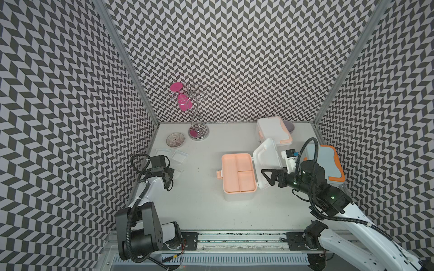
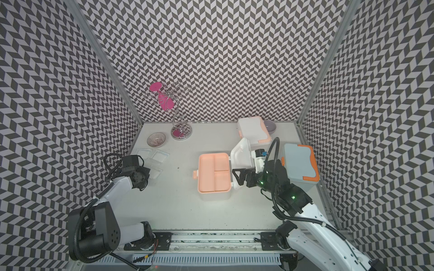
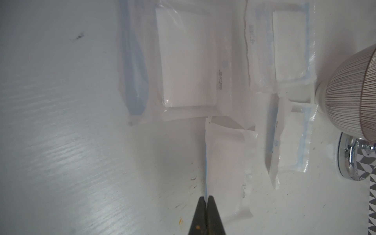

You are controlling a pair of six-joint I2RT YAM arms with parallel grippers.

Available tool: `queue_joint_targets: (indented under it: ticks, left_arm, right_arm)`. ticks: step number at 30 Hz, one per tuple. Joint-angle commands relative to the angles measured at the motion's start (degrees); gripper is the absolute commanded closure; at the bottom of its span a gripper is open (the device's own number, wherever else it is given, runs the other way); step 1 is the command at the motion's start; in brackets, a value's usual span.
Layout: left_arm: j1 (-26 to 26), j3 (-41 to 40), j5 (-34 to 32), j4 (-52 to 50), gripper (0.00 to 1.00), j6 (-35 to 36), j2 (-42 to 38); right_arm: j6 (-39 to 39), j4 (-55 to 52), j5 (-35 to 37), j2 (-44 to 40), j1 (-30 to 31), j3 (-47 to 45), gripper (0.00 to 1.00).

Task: Open first aid kits and take out gauze
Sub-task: Place the gauze at the center of the board, then pick up the compartment layer from the first aid kit.

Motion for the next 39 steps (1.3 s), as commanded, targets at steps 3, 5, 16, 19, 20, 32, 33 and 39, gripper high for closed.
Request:
queue_joint_targets:
  ticks: [3,5,16,19,20,32,33,39]
  left_arm:
    - [0.0,-0.82,0.04,1.48,0.93,-0.28,0.27]
    - [-0.23,-0.7,0.16,1.37,0.76,0.24,0.05]
    - [-6.51,4.59,-1.12,-5.73,0.27,6.43,-9.8]
    - [-13.39,8.0,-1.39,-6.08,0.17,11.53,-13.83]
    - [-16.69,9.13,-1.95,-5.99,0.14,13.07,-15.07]
    - [-56.52,22.07,-12.58,-11.1,0.18,18.93,-11.13]
    - [-58.96,23.37,-14.13,-12.36,0.18,18.63,-9.08]
    - [-66.25,31.99,-18.91,-17.9,0.2,18.99,3.98]
  right_arm:
    - [-0.39,2.62,-0.69,-0.66,-0.1,-0.39,0.02]
    - [-0.39,2.5,-0.69,-0.85,-0.08,-0.47,0.03]
    - [0.11,1.86,0.58,-1.79,-0.05,-0.22,0.02]
    - [0.12,1.64,1.27,-1.71,-0.1,0.05,0.03]
    - [0.18,1.52,1.91,-1.68,-0.09,0.21,0.02]
    - [2.23,1.49,7.13,-4.66,-0.04,-1.54,0.02]
    - [2.24,1.43,7.05,-4.79,-0.07,-1.76,0.02]
    - [2.44,1.39,6.69,-5.73,-0.1,-2.81,0.02]
